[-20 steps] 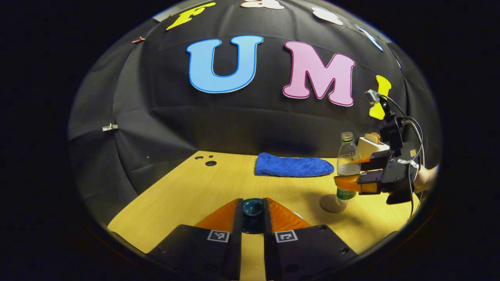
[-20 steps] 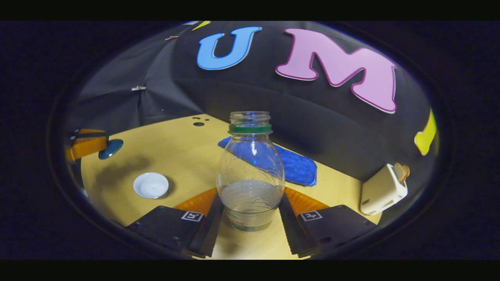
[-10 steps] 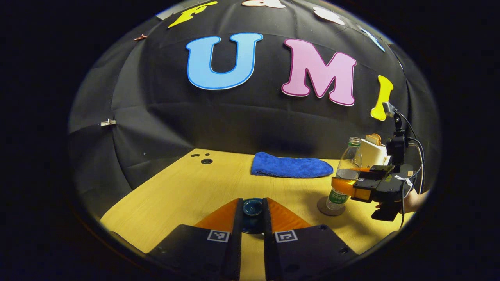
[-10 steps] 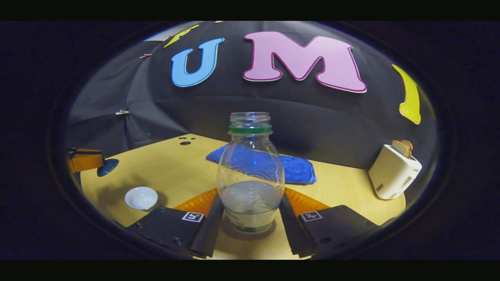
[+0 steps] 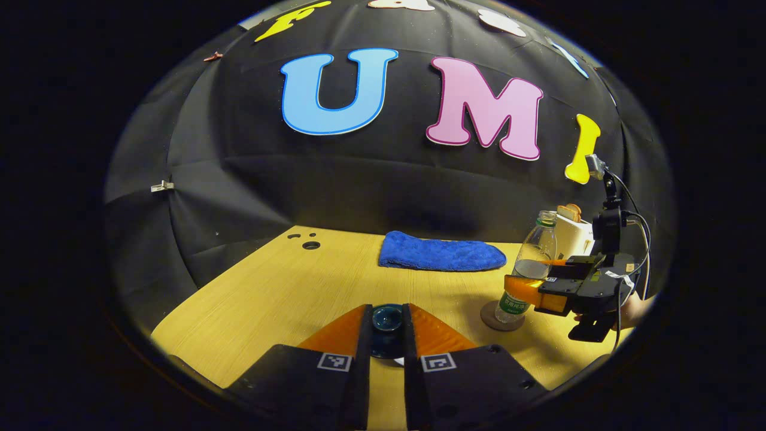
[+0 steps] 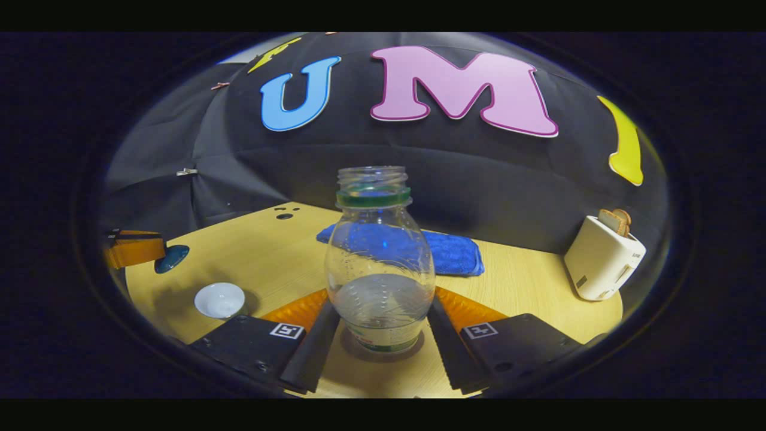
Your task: Open the teacup lid with one hand, grasp the water bottle and pour water into the teacup with the other hand; after pouring, place the water bottle on the coaster and then close the teacup lid.
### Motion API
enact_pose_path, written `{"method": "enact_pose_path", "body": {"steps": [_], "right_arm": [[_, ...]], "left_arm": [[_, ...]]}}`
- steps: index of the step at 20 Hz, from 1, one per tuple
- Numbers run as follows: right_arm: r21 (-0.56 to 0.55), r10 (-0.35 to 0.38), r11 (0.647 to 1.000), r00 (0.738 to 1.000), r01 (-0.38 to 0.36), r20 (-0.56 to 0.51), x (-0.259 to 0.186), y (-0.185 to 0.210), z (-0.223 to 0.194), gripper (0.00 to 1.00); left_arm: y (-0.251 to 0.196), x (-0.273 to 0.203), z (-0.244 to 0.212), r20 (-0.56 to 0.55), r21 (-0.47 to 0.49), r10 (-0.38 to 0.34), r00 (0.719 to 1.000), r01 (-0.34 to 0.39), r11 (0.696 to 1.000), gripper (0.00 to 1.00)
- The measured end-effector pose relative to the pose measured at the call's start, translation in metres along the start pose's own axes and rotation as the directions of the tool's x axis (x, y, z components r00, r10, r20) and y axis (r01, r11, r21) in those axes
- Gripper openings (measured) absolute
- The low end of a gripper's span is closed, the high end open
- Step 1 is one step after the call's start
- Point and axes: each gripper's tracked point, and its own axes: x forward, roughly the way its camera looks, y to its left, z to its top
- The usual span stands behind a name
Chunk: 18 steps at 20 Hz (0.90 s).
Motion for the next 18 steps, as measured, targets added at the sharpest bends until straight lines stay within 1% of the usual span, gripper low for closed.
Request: {"method": "enact_pose_path", "body": {"steps": [1,2,3,5,6,7,8,9,10,11,12,13,15,18], "right_arm": [[0.000,0.002,1.000,1.000,-0.002,-0.004,0.000,0.001,-0.001,0.84],[0.004,0.006,1.000,1.000,-0.006,-0.003,-0.001,0.002,-0.001,0.87],[0.008,0.009,1.000,1.000,-0.009,-0.001,-0.003,0.004,0.000,0.96],[0.007,0.008,1.000,1.000,-0.008,0.000,-0.003,0.003,0.001,1.00],[0.004,0.008,1.000,1.000,-0.008,0.000,-0.006,0.002,0.000,0.97],[0.000,0.009,1.000,1.000,-0.009,-0.003,-0.009,0.002,-0.001,0.97],[-0.005,0.008,1.000,1.000,-0.008,-0.009,-0.011,0.002,-0.005,0.99],[-0.008,0.006,1.000,1.000,-0.006,-0.017,-0.014,0.001,-0.009,0.98],[-0.007,0.004,1.000,1.000,-0.004,-0.023,-0.018,0.000,-0.014,0.98],[-0.007,-0.002,1.000,1.000,0.001,-0.031,-0.022,-0.002,-0.019,0.98],[-0.009,-0.009,1.000,0.999,0.009,-0.037,-0.028,-0.005,-0.024,0.99],[-0.010,-0.017,1.000,0.999,0.017,-0.043,-0.033,-0.007,-0.028,0.98],[-0.005,-0.024,1.000,0.998,0.024,-0.057,-0.045,-0.010,-0.037,0.99],[0.023,-0.041,0.999,0.997,0.042,-0.071,-0.062,-0.012,-0.044,0.99]], "left_arm": [[0.001,0.000,0.001,-0.002,-0.001,0.001,1.000,-0.001,1.000,0.28],[-0.001,0.000,0.000,-0.004,-0.004,0.000,1.000,0.000,1.000,0.28],[-0.002,0.000,0.000,-0.007,-0.005,-0.005,1.000,0.005,1.000,0.27],[-0.008,0.002,-0.001,-0.012,-0.026,-0.026,1.000,0.026,0.999,0.29],[-0.008,0.003,-0.003,-0.014,-0.028,-0.028,0.999,0.028,0.999,0.24],[-0.009,0.006,-0.005,-0.020,-0.025,-0.032,0.999,0.031,0.999,0.29],[-0.012,0.009,-0.008,-0.031,-0.017,-0.038,0.999,0.037,0.999,0.25],[-0.016,0.013,-0.012,-0.051,-0.009,-0.048,0.998,0.047,0.999,0.24],[-0.021,0.017,-0.017,-0.069,-0.002,-0.058,0.996,0.058,0.998,0.25],[-0.024,0.022,-0.020,-0.083,0.008,-0.063,0.995,0.064,0.998,0.29],[-0.027,0.026,-0.025,-0.097,0.026,-0.069,0.993,0.072,0.997,0.25],[-0.030,0.031,-0.032,-0.118,0.054,-0.071,0.991,0.077,0.996,0.29],[-0.033,0.035,-0.046,-0.151,0.109,-0.074,0.986,0.091,0.990,0.28],[-0.041,0.039,-0.052,-0.152,0.134,-0.095,0.984,0.116,0.984,0.28]]}}
